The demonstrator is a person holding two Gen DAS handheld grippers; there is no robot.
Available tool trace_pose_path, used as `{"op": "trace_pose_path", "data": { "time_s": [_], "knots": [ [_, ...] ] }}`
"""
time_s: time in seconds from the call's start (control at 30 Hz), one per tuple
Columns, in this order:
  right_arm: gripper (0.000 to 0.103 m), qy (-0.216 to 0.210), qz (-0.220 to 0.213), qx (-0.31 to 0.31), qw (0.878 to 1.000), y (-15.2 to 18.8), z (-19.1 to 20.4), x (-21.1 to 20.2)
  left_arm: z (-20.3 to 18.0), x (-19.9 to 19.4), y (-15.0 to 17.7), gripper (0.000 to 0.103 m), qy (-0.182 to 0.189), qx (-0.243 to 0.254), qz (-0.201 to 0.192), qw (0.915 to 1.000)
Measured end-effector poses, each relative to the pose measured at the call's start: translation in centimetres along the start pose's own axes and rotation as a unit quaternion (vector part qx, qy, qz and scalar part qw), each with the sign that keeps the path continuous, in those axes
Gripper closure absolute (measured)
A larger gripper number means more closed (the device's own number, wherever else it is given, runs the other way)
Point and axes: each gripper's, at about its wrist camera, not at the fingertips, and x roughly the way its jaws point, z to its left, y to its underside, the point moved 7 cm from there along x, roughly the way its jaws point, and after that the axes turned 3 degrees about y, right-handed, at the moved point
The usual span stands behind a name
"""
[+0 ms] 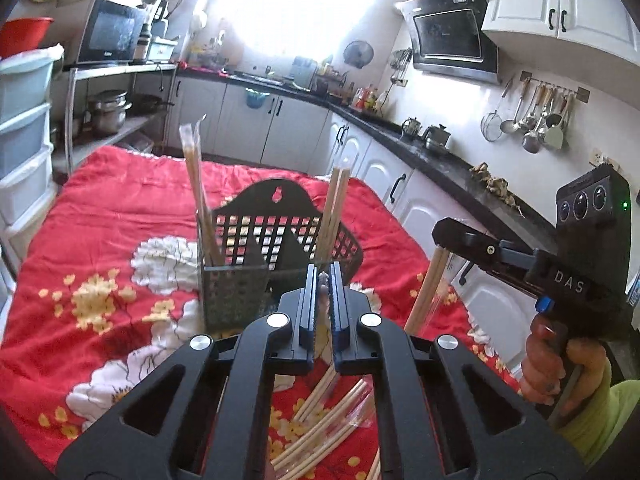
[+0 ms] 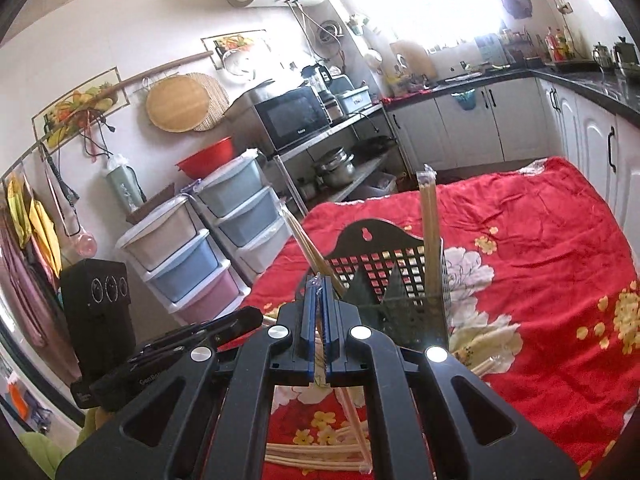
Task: Organize utensils
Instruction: 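Lift the chopsticks with both tools and carry them above the caddy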
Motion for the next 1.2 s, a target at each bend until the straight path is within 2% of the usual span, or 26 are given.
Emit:
{"op": "trace_pose_path", "data": {
  "time_s": [0.3,0.87,1.2],
  "knots": [
    [0.1,-0.009,-0.021,-0.014,1.0,-2.1,0.9,-0.9,-1.1,-0.7,-1.9,0.1,0.0,0.017,-0.016,0.9997],
    [0.1,-0.005,-0.075,-0.044,0.996,-8.3,2.4,-2.2,-1.3,-5.0,-8.4,0.1,-0.019,0.035,-0.096,0.9946],
    [0.1,0.001,-0.113,-0.051,0.992,-11.8,2.8,-2.7,-0.4,-6.6,-10.6,0.1,-0.042,0.023,-0.134,0.9899]
  ]
}}
